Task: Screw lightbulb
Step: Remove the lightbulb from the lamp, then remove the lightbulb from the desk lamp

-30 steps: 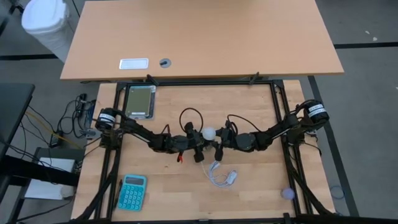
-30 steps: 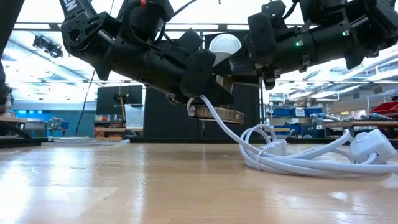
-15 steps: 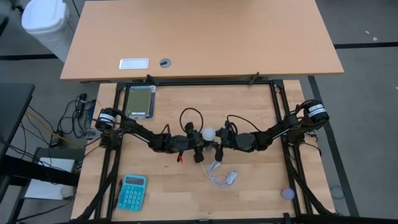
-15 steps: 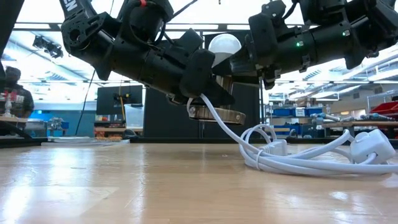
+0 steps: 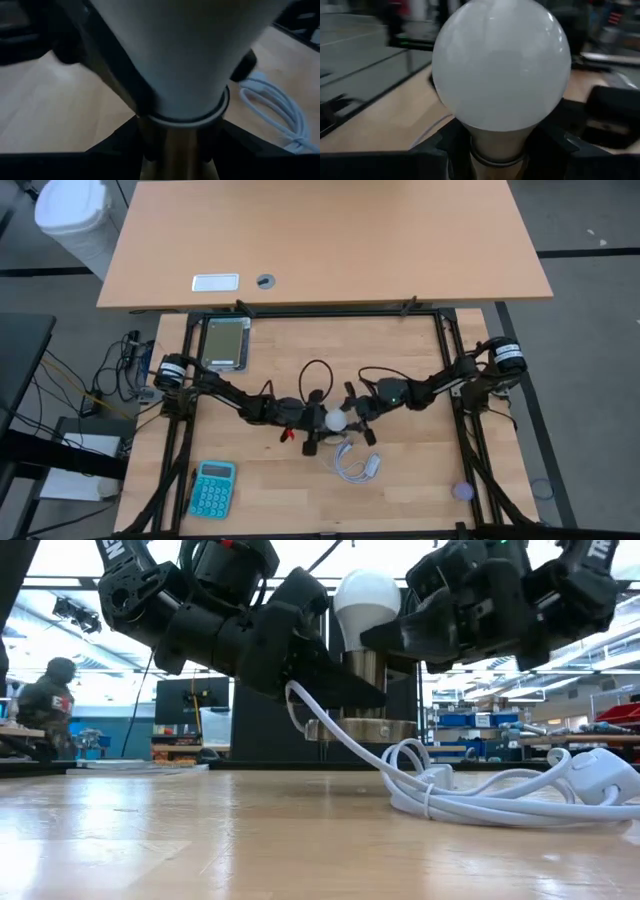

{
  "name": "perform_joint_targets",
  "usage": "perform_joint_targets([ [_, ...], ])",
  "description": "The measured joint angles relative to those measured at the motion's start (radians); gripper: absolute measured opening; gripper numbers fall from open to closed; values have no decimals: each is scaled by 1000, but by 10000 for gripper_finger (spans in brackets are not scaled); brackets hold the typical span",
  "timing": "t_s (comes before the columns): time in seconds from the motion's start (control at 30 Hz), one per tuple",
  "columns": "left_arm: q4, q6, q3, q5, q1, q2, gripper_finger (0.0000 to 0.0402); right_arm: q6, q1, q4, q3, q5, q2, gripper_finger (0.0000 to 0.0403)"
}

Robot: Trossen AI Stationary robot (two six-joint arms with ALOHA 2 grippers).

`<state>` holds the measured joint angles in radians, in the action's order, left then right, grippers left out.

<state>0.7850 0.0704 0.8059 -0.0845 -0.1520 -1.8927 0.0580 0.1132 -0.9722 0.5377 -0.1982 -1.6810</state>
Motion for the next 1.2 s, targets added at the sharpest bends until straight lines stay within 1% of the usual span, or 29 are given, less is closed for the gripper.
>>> perform_joint_targets([
  [0.07,11,20,1,21,0,0,188,44,-27,-3,0,-107,0,170],
  [0.2,33,30,3,53,2,0,188,107,-77,-20,0,-271,0,170],
  [0.3,42,27,5,54,3,0,188,122,-114,-27,0,-351,0,170],
  [0.33,42,23,5,54,3,0,188,118,-123,-27,0,-353,0,170],
  [0.4,39,16,5,49,5,0,188,75,-134,-31,-1,-314,0,173],
  [0.47,34,6,4,42,5,0,188,40,-132,-29,-2,-294,0,185],
  [0.6,29,6,3,40,0,0,188,-12,-103,-37,-3,-271,1,237],
  [0.67,28,4,2,40,0,0,188,-11,-85,-12,-4,-216,16,268],
  [0.73,31,1,2,35,1,0,188,-3,-65,35,-4,-138,48,295],
  [0.83,46,-10,2,35,-2,4,188,-4,-31,135,-6,21,114,325],
  [0.87,50,-10,3,39,-1,4,188,-5,-12,167,-6,93,138,330],
  [1.0,42,-17,3,31,0,4,188,-55,73,267,-5,312,200,335],
  [1.1,44,-18,3,30,-2,4,188,-106,139,240,-5,417,198,333],
  [1.2,42,-22,3,13,-3,3,188,-178,194,237,-4,566,165,332],
])
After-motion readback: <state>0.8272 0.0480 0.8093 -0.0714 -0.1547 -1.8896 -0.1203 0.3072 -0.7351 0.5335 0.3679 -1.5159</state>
